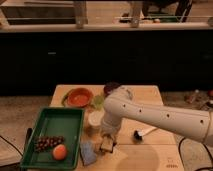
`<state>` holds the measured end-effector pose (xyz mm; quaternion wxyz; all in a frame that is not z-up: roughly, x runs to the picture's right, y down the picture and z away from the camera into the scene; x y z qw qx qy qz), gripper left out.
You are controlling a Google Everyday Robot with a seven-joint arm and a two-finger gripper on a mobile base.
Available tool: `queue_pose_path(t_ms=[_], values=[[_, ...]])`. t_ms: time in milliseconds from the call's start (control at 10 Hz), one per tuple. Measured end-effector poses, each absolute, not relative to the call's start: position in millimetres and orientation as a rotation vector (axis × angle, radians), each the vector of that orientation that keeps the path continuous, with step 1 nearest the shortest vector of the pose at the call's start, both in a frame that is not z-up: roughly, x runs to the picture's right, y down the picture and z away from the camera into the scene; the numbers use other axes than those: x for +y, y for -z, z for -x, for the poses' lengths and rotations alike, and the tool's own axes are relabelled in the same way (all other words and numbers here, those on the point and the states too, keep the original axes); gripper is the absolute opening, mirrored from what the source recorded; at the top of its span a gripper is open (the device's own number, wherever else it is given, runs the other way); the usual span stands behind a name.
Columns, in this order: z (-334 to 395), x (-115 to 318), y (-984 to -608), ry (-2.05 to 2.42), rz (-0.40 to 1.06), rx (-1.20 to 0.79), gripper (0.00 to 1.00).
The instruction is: Place eraser in metal cup
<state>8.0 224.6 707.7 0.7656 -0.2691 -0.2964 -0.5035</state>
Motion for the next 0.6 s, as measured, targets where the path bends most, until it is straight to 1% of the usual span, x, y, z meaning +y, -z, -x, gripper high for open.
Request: queue_pose_path(t_ms=[200,300,400,500,600], values=[[-9.1,225.3,-708.4,1.090,0.592,-0.647,0.56],[-10.1,225.7,-708.3,1.088,0.595,-0.650,0.68],[-11.0,225.8,-708.2,1.087,0.596,-0.650,0.76],[-11.5,225.8,-708.1,1.087,0.597,-0.651,0.79],[-12.9,226.1,-707.8,1.087,0.599,-0.651,0.80]])
